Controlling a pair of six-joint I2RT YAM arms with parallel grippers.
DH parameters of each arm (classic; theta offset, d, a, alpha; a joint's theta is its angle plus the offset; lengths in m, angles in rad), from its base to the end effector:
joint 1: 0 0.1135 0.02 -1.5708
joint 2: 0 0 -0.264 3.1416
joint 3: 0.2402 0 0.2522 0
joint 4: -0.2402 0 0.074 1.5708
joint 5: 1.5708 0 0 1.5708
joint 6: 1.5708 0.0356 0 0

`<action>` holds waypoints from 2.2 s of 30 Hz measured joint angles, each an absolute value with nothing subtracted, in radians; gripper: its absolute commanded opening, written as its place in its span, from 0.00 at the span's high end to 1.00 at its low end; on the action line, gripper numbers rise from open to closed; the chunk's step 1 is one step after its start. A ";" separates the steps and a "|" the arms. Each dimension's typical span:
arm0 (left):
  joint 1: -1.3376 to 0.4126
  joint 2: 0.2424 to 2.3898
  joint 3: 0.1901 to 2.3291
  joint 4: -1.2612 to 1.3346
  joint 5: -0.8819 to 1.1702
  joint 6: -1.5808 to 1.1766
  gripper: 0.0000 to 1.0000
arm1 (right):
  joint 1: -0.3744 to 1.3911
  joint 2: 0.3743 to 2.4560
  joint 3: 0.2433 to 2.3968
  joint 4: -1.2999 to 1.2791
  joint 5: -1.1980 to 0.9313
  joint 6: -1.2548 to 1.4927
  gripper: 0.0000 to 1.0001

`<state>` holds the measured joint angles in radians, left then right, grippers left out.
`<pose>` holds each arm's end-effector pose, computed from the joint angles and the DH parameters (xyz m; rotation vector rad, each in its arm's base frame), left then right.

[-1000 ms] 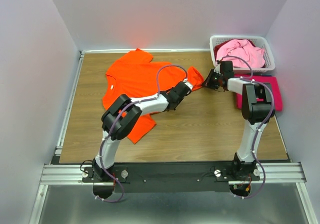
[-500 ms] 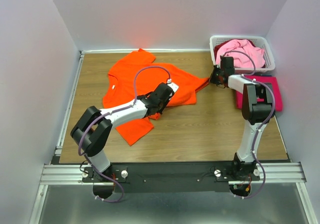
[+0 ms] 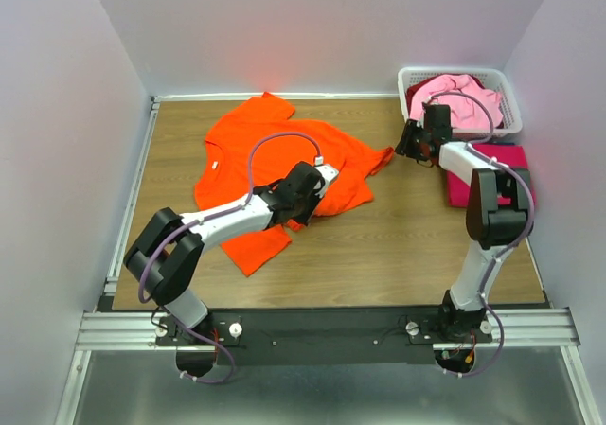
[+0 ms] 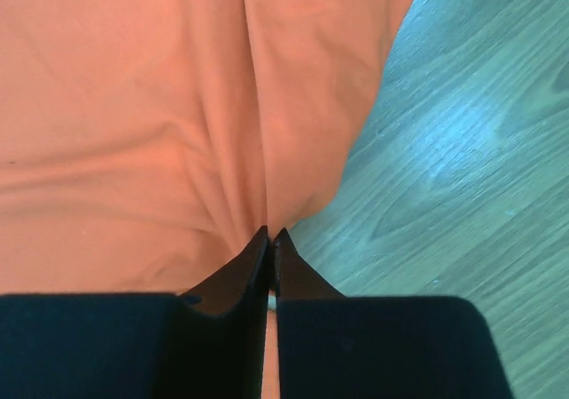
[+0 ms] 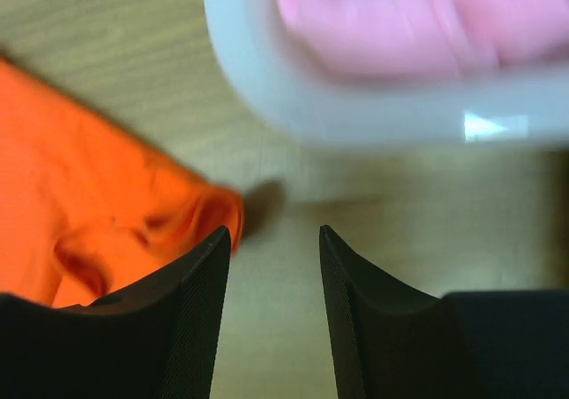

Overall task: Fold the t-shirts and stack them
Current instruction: Flatten the tshirt out

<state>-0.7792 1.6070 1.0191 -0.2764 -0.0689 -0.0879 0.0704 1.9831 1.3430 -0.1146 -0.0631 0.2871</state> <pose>0.2420 -0.2356 0.2081 0.8027 2.3211 -0.3036 0.4366 0.0330 0.1822 0.2210 2.3268 0.2522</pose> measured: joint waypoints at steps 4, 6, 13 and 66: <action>-0.779 1.605 1.021 -0.270 -0.070 -0.112 0.51 | 0.076 1.830 1.213 -0.124 -0.113 0.317 0.48; -0.779 1.600 1.023 -0.271 -0.073 -0.120 0.37 | 0.098 1.756 1.139 -0.125 -0.145 0.340 0.48; -0.778 1.480 1.019 -0.274 -0.107 -0.179 0.24 | 0.234 1.711 1.027 -0.139 -0.167 0.403 0.42; -0.446 0.829 0.638 -0.180 -0.304 -0.404 0.25 | 0.472 1.845 1.127 -0.327 0.311 0.526 0.59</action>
